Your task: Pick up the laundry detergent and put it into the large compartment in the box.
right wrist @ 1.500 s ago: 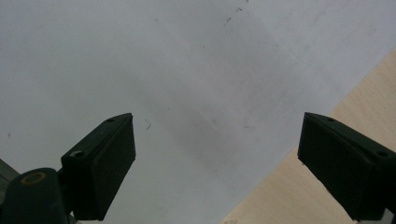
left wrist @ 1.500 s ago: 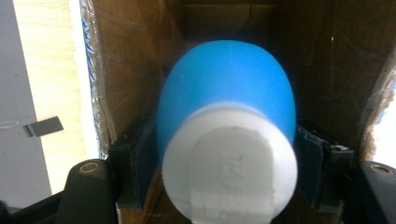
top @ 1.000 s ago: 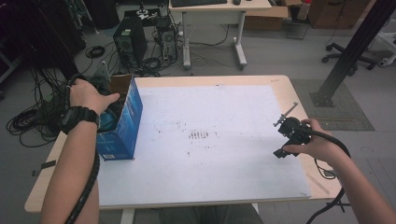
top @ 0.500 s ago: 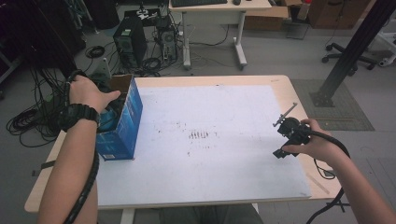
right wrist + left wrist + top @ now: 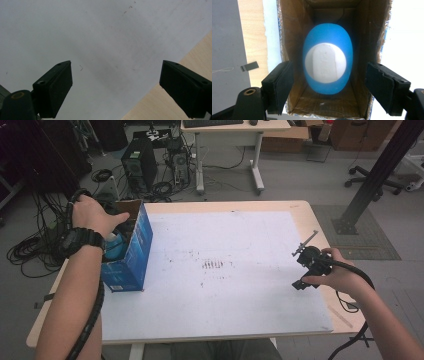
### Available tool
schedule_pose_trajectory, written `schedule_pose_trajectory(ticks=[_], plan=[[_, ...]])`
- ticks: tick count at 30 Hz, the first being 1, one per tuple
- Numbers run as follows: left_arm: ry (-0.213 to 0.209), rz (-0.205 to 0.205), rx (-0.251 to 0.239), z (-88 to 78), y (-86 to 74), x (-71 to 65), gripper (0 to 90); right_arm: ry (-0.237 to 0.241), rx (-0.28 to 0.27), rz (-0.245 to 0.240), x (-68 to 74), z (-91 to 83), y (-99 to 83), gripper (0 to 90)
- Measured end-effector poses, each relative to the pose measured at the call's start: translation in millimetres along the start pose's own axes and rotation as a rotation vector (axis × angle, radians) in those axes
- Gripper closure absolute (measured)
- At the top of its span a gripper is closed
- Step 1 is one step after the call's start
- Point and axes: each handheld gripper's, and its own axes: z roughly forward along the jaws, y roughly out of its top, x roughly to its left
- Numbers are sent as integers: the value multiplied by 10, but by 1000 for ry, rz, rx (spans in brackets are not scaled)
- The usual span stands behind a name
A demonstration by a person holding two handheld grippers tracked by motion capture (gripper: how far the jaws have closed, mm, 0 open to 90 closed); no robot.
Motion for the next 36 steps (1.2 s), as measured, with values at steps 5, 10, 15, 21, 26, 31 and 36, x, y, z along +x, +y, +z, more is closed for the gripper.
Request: schedule_pose_trajectory(ticks=[5, 10, 15, 21, 26, 31, 36], plan=[[-5, -10, -10, -47, -10, 5, 202, -1, -4, 2, 0, -13, -2, 112], [0, -7, -19, -111, -20, -8, 185, 0, -3, 0, 5, -14, 3, 112], [5, 2, -29, -184, -28, -36, 172, -1, -2, -2, 14, -18, 9, 112], [11, 12, -37, -259, -31, -72, 156, -3, -5, -6, 6, -34, 0, 112], [19, 18, -54, -334, -31, -105, 145, -3, -4, -3, 3, -41, -17, 112], [20, 38, -73, -397, -32, -174, 136, -4, -5, -4, 0, -40, -21, 112], [14, 66, -87, -451, -36, -271, 133, -2, -5, -4, 17, -43, -11, 112]])
